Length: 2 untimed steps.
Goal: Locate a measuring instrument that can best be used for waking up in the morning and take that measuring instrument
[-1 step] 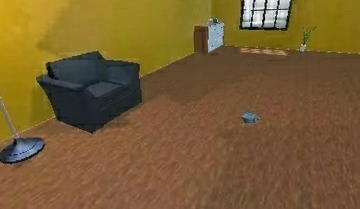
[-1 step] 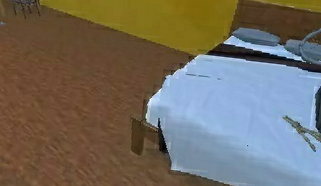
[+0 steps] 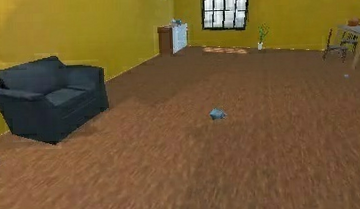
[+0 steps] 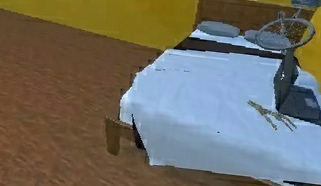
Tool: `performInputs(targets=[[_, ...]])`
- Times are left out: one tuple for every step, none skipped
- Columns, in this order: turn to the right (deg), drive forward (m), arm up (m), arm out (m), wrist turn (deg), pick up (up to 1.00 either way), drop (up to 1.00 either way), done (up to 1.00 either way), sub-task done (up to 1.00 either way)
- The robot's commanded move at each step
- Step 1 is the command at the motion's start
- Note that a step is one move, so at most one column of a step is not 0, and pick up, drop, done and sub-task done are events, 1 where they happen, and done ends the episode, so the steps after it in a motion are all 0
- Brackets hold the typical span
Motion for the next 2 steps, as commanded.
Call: performInputs(targets=[[0.0,1.00,0.00,0.00,0.0,0.00,0.00,0.00,0.00],[3.0,0.00,0.00,0.00,0.0,0.00,0.00,0.00,0.00]])
